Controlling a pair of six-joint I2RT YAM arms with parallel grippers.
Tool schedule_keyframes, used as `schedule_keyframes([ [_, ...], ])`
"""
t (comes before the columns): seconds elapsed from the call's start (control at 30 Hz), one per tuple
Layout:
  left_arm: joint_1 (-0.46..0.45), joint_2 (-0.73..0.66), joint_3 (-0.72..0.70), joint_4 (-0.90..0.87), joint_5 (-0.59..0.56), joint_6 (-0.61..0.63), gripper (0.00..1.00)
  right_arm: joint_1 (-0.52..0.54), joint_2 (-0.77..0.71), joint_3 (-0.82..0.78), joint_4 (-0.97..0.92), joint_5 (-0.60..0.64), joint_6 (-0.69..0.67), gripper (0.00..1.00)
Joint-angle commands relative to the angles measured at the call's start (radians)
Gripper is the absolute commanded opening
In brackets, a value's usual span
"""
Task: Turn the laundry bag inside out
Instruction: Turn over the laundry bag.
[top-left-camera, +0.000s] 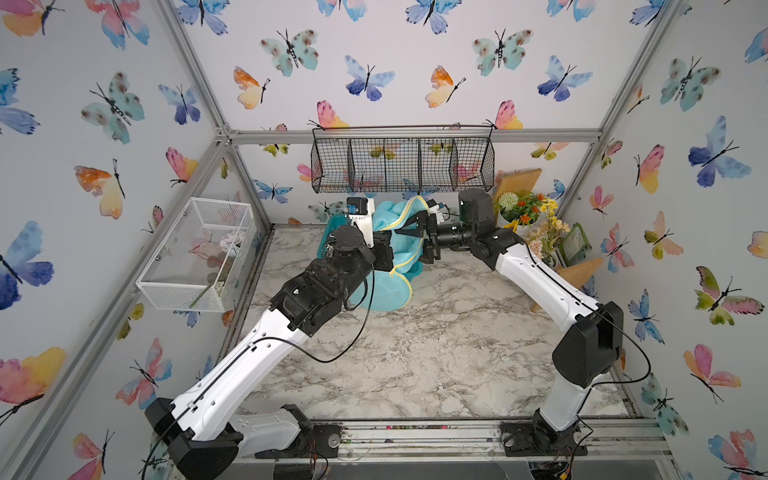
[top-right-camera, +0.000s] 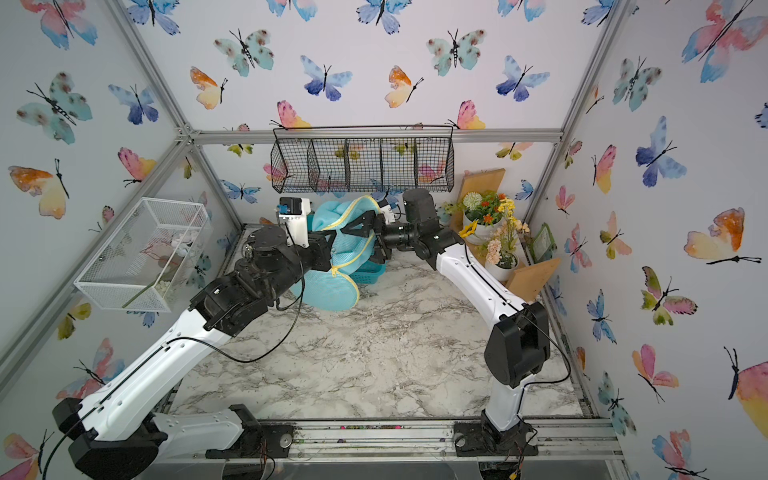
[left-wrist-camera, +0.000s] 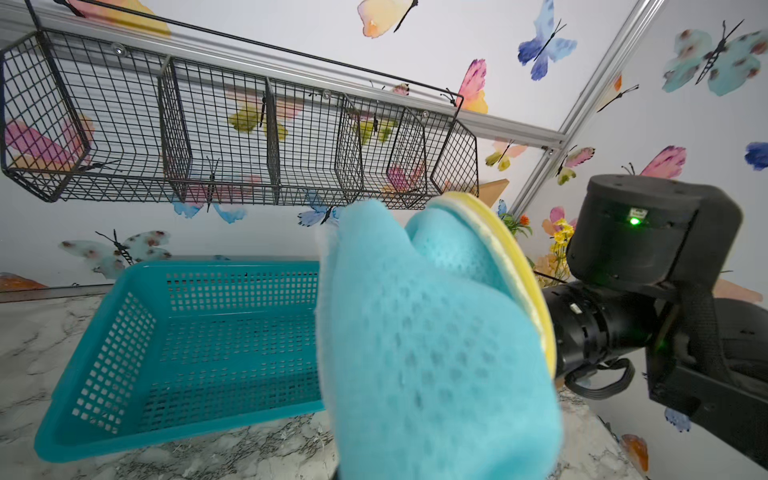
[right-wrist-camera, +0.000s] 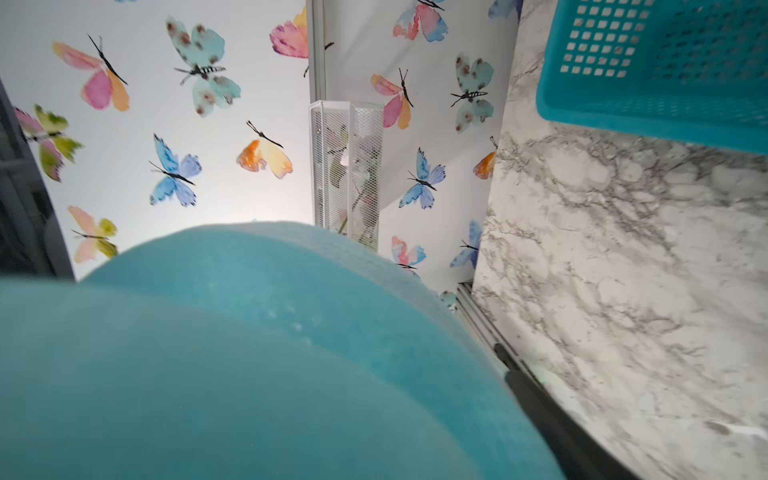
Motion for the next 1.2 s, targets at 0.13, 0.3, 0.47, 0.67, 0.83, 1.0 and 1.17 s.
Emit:
schedule_keyframes([
  [0.13,-0.009,-0.002,0.061,-0.038,-0.211,0.179,0.0,0.005,-0.052,-0.02,-0.29,0.105,-0.171,0.62],
  [0.3,-0.008,0.007,0.062,-0.041,-0.25,0.206,0.0,-0.001,-0.041,0.044,-0.384,0.132,-0.25,0.85],
  [0.47,-0.006,-0.008,0.031,-0.042,-0.282,0.205,0.0,-0.018,-0.122,-0.063,-0.201,0.084,-0.169,0.92],
  [0.67,-0.005,-0.008,0.032,-0.047,-0.256,0.176,0.0,-0.018,-0.118,-0.088,-0.121,0.069,-0.129,0.92],
  [0.83,-0.005,-0.006,0.043,-0.045,-0.218,0.131,0.0,-0.018,-0.064,-0.052,-0.05,0.082,-0.102,0.93],
  [1.0,-0.005,-0.006,0.079,-0.042,-0.166,0.091,0.0,-0.018,-0.005,-0.013,-0.041,0.105,-0.124,0.93],
  [1.17,0.0,0.0,0.135,-0.051,-0.083,0.035,0.0,-0.019,0.033,-0.009,0.046,0.111,-0.151,0.94],
])
